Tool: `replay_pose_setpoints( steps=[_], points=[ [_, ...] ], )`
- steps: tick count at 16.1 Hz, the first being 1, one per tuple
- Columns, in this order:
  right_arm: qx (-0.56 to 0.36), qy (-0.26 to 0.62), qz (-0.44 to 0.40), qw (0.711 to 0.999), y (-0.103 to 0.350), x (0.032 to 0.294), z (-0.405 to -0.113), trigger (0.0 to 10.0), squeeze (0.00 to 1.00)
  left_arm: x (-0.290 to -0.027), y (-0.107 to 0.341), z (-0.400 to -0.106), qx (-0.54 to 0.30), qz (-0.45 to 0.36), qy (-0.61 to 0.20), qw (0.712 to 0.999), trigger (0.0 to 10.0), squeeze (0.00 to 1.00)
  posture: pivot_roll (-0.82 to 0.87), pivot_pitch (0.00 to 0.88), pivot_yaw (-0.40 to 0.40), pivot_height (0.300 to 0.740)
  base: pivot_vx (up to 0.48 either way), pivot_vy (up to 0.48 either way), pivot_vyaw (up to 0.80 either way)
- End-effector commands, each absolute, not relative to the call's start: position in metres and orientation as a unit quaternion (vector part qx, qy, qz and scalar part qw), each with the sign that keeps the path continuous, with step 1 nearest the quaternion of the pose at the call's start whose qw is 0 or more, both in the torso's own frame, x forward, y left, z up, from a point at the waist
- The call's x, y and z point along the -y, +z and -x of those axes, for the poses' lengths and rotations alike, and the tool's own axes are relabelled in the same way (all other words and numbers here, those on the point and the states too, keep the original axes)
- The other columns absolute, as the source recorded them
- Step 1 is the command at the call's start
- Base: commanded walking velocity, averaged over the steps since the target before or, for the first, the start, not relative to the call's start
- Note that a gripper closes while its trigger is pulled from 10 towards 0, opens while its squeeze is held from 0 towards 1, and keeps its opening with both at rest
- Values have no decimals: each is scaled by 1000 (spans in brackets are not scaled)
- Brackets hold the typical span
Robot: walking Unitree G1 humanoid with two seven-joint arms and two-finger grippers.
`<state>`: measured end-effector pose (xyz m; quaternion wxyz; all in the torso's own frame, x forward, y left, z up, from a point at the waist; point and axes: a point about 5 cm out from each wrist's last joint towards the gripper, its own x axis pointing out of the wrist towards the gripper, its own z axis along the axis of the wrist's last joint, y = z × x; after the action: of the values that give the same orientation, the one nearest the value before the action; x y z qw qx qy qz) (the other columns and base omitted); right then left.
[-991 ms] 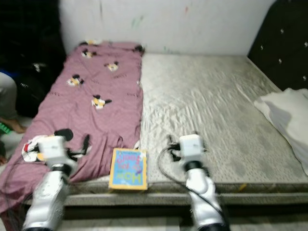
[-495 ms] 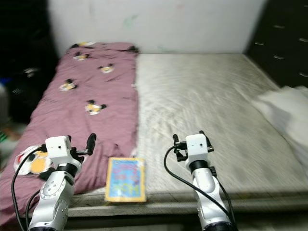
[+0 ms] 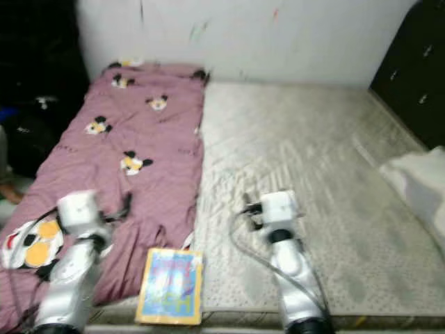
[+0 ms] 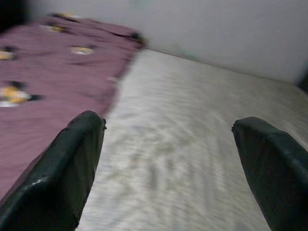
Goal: Clean up the room
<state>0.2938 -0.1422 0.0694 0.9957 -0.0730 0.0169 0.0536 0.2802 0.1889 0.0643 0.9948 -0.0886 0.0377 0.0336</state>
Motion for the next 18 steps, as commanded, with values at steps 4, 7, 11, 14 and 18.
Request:
replay_pose_setpoints(
  steps=[4,7,11,14,18],
  points=[
    [-19,45,75,996,69,149,-294,10000,0,-185,65,-282,-40,91,28,995,10000,0,-8,0,1,740,0,0,0],
    [-20,45,75,996,69,149,-295,10000,0,-185,65,-282,-41,93,28,994,10000,0,-9,0,2,740,0,0,0],
    [-21,46,75,996,69,149,-295,10000,0,-184,64,-282,-41,94,27,994,10000,0,-9,0,2,740,0,388,0],
    [-21,46,75,996,69,149,-295,10000,0,-184,65,-282,-40,93,28,994,10000,0,-9,0,3,740,0,399,0],
    [-21,47,75,996,69,149,-296,10000,0,-184,65,-283,-41,93,27,994,10000,0,-10,0,5,740,0,396,0]
  ],
)
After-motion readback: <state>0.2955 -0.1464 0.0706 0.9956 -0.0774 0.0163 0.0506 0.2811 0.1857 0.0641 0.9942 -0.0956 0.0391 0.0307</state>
